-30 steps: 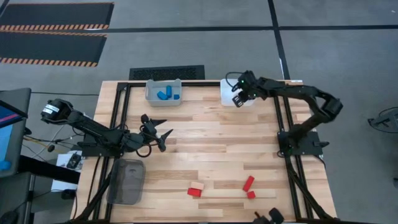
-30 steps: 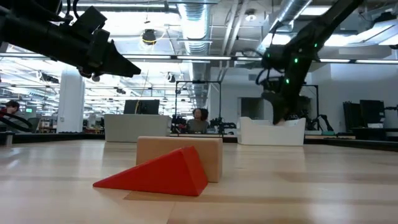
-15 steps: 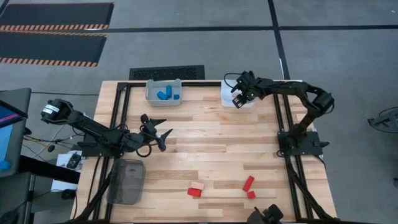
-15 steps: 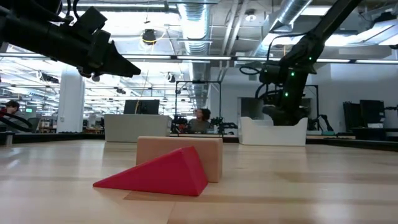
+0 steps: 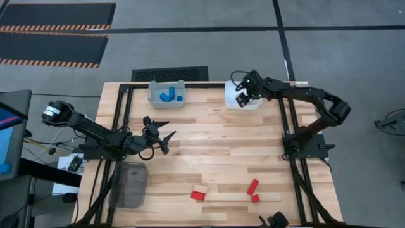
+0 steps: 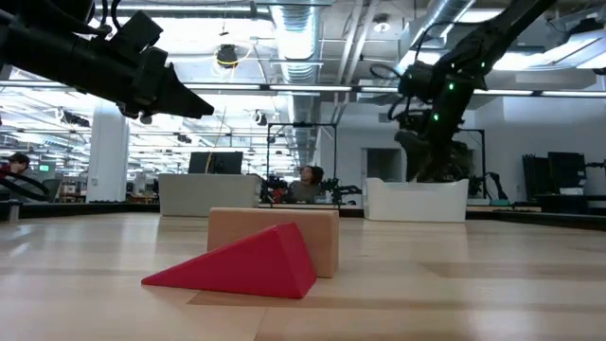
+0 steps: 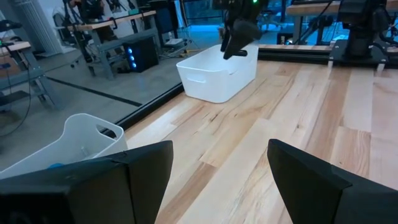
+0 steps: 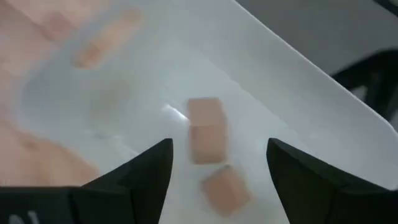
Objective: Sort & place blocks by color
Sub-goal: Put the brown rectangle block into the white bin
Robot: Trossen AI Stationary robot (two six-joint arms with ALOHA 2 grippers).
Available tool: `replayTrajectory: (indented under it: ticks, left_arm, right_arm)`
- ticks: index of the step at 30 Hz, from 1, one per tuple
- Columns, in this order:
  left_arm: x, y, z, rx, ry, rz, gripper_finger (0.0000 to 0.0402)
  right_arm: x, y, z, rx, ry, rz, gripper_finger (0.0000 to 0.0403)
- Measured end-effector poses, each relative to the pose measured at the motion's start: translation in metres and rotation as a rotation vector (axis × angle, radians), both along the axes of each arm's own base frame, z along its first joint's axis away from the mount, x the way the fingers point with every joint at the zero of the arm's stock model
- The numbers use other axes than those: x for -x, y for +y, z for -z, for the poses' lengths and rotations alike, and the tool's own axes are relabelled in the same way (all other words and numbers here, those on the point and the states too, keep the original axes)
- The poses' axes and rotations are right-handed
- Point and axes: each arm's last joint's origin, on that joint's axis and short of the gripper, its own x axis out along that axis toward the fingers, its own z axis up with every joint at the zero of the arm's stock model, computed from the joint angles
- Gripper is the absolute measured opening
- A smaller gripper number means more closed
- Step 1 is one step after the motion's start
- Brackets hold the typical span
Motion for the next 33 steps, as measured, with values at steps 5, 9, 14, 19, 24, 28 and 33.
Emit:
replayTrajectory:
  ticks: [5,9,14,19,24,28,33]
  left_arm:
    - [0.000,0.000,0.000,0.000,0.000,0.000,0.0253]
    - [0.000,0.000,0.000,0.000,-0.001,0.000,0.0253]
    - [0.000,0.000,0.000,0.000,-0.001,-0.001,0.0253]
    - [0.000,0.000,0.000,0.000,-0.001,0.000,0.0253]
    - [0.000,0.000,-0.001,0.003,-0.009,-0.001,0.0253]
    - [0.000,0.001,-0.001,-0.007,-0.004,-0.002,0.0253]
    - [-0.001,0.003,-0.001,-0.013,-0.002,-0.011,0.0253]
  right_arm:
    - [-0.019,0.030,-0.013,0.018,-0.056,-0.091,0.0282]
    - [-0.037,0.064,-0.021,0.066,-0.073,-0.186,0.0283]
    - [-0.050,0.097,-0.027,0.121,-0.075,-0.265,0.0282]
    - [-0.060,0.116,-0.026,0.088,-0.154,-0.265,0.0282]
    - [-0.086,0.152,-0.019,0.152,-0.437,-0.337,0.0281]
    - [-0.100,0.183,-0.014,0.256,-0.620,-0.380,0.0281]
    - [-0.113,0.208,-0.006,0.327,-0.656,-0.501,0.0281]
